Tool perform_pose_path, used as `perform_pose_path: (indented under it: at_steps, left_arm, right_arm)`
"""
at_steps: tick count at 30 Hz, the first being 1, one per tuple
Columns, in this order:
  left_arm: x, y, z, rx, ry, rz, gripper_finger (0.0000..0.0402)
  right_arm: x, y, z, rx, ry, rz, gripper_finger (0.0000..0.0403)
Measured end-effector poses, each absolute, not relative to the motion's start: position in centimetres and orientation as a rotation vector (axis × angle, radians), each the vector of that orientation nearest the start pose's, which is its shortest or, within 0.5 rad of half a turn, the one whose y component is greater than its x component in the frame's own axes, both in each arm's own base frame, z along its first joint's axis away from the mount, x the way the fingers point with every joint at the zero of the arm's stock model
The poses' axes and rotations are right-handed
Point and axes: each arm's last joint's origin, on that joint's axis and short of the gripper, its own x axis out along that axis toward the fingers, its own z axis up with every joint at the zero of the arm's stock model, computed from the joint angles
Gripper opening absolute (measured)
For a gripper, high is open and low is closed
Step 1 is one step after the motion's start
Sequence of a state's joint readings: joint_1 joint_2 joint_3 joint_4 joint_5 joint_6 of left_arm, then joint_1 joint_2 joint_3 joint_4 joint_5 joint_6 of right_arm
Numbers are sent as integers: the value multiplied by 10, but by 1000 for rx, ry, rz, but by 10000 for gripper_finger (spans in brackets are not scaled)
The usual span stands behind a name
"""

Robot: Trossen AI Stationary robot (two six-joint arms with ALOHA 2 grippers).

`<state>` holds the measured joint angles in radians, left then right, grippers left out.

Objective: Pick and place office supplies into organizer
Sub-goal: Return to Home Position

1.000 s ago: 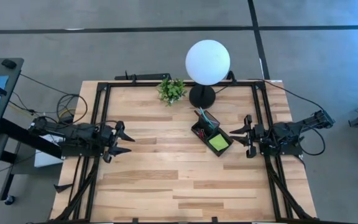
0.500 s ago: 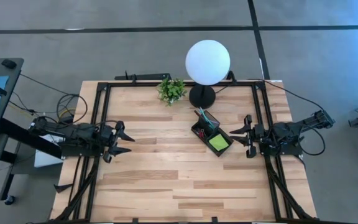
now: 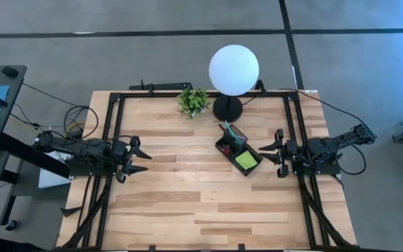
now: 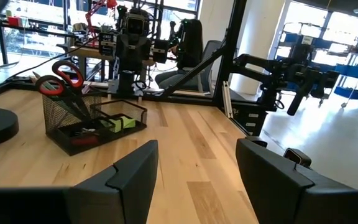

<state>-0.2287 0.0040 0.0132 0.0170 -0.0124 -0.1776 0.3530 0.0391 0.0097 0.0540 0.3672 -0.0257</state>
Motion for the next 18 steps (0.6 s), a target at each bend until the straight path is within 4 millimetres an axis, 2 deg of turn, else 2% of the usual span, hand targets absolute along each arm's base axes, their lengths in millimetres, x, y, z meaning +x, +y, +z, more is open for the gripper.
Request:
perform_pose_path:
  at_steps: [18]
  left_arm:
    - [95, -22, 169, -180, -7, -218, 213]
  right_arm:
    - [95, 24, 169, -17, -23, -14, 81]
